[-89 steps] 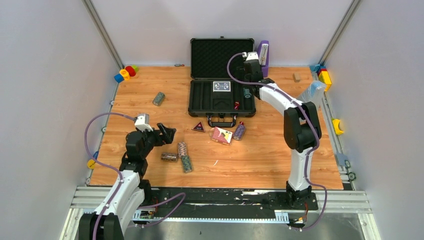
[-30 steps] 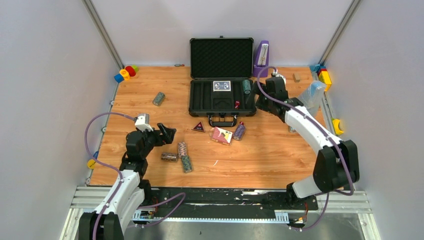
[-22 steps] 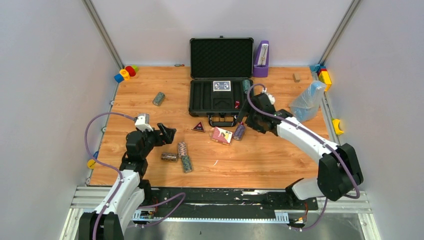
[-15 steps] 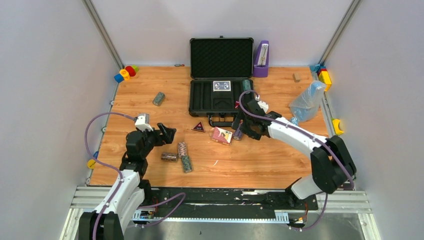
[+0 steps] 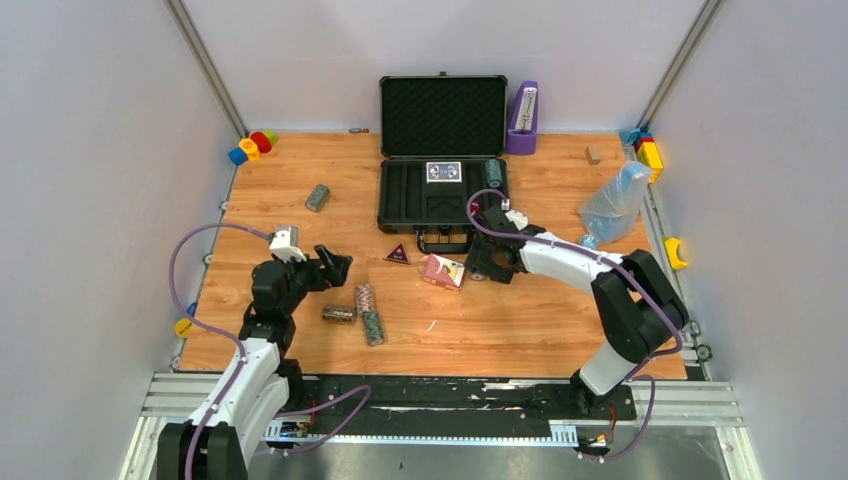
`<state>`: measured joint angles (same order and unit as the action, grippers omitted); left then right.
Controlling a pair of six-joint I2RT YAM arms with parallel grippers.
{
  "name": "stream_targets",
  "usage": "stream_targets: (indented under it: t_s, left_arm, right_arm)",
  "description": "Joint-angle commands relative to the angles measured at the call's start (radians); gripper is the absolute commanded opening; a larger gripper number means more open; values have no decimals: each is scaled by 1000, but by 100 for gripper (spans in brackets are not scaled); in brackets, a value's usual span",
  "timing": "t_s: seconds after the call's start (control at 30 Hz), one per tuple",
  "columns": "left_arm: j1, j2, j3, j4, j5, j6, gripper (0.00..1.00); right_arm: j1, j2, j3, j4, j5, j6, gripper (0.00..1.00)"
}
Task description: Pack up texas hold em set
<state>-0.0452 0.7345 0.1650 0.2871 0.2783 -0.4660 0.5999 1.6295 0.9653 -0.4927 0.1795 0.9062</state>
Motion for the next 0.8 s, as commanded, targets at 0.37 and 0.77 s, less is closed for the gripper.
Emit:
stream_targets:
  t_s: [0.37,0.77]
  left_arm:
    - [5,-34,38,5,-25,0,99]
    - [5,-17,38,25,-10,-6,99]
  right_arm:
    - [3,-109,24,44,33,-311,30]
    - [1,-175,148,22,146,-482,24]
